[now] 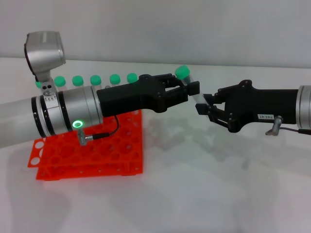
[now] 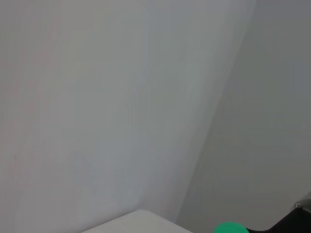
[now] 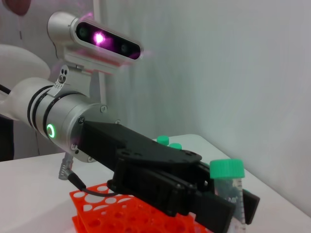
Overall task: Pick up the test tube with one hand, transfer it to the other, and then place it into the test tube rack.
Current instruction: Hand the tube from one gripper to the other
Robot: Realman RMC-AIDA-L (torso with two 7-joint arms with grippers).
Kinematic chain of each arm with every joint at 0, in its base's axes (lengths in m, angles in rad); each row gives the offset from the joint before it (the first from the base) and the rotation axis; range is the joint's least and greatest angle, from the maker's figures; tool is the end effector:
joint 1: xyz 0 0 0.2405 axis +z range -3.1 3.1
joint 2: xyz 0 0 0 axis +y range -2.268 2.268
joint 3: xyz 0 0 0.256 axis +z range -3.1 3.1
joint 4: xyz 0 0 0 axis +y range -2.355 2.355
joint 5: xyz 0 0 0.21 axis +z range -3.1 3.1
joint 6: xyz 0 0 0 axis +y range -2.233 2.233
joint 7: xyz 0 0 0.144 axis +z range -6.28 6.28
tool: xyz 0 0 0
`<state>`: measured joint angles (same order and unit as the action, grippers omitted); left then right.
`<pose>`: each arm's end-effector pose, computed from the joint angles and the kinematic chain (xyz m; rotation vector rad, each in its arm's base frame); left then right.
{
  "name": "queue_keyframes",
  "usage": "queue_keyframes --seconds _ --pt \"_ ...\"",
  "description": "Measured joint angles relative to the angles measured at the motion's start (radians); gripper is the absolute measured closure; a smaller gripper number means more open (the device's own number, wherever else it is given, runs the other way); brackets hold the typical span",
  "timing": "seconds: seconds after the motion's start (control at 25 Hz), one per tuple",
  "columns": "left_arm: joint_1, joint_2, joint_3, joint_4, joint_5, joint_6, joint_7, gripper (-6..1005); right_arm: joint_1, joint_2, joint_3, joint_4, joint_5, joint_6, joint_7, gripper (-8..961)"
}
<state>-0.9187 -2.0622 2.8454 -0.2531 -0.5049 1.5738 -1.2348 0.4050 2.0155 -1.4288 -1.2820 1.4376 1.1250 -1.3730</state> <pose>-0.1801 0.3791 -0.0316 -2.6534 -0.6661 -1.1345 0.1473 0.3586 0.0075 -2.6884 0.2558 0.5338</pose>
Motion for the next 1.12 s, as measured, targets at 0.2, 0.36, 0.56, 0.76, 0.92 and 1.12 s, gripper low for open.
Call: queue_keyframes --seconds 0.2,0.36,0.56,0.76,0.92,1.12 --pt "0.000 -0.001 0.000 0.000 0.000 0.000 0.004 633 0.000 0.000 0.000 0.003 0.001 -0.001 0.000 768" --pt "0.000 -0.002 0.000 0.000 0.001 0.000 0.009 703 0.000 0.000 0.000 0.007 0.002 -0.004 -0.001 768" --pt "0.000 -0.003 0.000 0.000 0.002 0.000 0.010 773 0.005 -0.004 0.001 0.013 0.000 0.004 0.010 768" --pt "0.000 -0.003 -0.001 0.000 0.001 0.002 0.011 775 0.000 -0.005 0.007 0.028 0.000 0.013 0.014 768" --pt "0.002 -0.005 -0.001 0.000 -0.002 0.003 0.013 777 0.000 -0.005 0.010 0.035 0.001 0.032 0.016 715" --pt "0.006 -0.006 0.000 0.000 -0.008 0.007 0.015 782 -0.003 -0.005 0.028 0.035 0.001 0.033 0.021 563"
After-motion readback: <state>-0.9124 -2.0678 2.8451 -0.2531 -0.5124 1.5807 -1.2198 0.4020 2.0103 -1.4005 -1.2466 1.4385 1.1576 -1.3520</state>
